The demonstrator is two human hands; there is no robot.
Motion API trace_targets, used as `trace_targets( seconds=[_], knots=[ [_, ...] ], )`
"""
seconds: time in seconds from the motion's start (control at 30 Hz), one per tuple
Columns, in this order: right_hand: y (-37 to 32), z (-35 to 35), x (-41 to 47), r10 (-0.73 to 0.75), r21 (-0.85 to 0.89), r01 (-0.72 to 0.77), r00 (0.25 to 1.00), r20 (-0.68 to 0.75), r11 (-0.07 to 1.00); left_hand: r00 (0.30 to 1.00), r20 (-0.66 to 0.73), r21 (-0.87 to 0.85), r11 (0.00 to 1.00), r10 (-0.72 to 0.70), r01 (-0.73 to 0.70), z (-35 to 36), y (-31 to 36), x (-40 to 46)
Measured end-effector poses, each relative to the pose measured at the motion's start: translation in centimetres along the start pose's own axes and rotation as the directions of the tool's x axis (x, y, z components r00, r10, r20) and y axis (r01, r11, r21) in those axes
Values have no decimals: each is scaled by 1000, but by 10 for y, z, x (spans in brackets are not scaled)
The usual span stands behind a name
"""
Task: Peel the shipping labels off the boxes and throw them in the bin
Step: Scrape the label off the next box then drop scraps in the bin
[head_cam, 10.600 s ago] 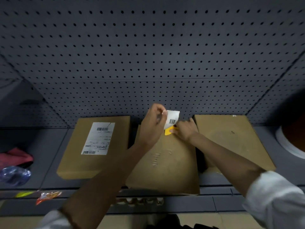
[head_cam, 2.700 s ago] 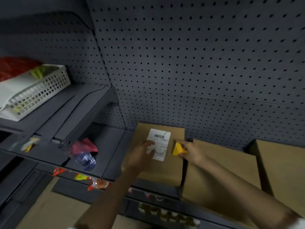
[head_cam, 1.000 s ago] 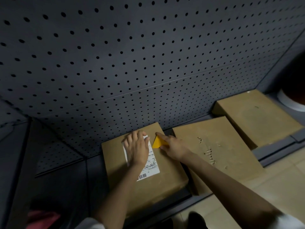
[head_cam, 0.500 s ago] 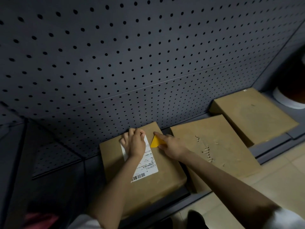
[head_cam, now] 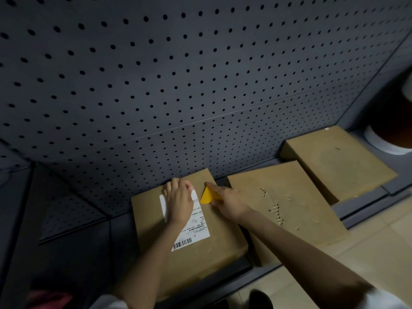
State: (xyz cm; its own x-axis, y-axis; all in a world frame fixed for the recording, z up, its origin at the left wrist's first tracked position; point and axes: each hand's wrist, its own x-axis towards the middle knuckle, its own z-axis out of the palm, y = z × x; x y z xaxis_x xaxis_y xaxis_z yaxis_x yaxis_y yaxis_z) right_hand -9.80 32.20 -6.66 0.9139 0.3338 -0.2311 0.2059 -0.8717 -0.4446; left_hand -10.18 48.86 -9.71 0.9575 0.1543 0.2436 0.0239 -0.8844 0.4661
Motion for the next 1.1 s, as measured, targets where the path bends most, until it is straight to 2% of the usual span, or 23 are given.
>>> trace_targets(
  seconds=[0.13,0.3,0.43,0.5,0.6,0.67,0.73,0.83,0.97,1.1],
  knots=[
    [0,1,2,16,-1,-15,1000,3,1000,998,19,-118,992,55,-52,-9,3,-9],
    [1,0,3,4,-53,-4,1000,-13,999,998,18,-292,954,-68,70,-29,15,-33],
    [0,-2,2,-14,-81,14,1000,-2,997,989,113,-512,848,-90,136,-57,30,-52],
    [-1,-4,1,-25,-91,25,1000,4,996,982,175,-457,879,-65,139,-67,33,-55],
    [-2,-7,0,-44,-106,45,999,17,993,962,272,-146,986,-38,80,-72,28,-60],
    [-3,-7,-1,-48,-116,50,999,21,992,937,343,23,998,-70,66,-75,26,-69],
    [-3,-8,-1,-54,-125,56,998,25,991,933,349,92,994,-86,57,-78,26,-78],
    [-4,-9,-3,-60,-138,62,998,23,989,953,295,75,996,-71,51,-80,30,-89],
    [-5,-12,-4,-57,-180,61,998,27,982,982,188,39,999,25,-33,-86,39,-103],
    [-7,-13,-6,-51,-217,56,998,25,975,999,21,-148,988,-48,51,-111,41,-104]
  ],
)
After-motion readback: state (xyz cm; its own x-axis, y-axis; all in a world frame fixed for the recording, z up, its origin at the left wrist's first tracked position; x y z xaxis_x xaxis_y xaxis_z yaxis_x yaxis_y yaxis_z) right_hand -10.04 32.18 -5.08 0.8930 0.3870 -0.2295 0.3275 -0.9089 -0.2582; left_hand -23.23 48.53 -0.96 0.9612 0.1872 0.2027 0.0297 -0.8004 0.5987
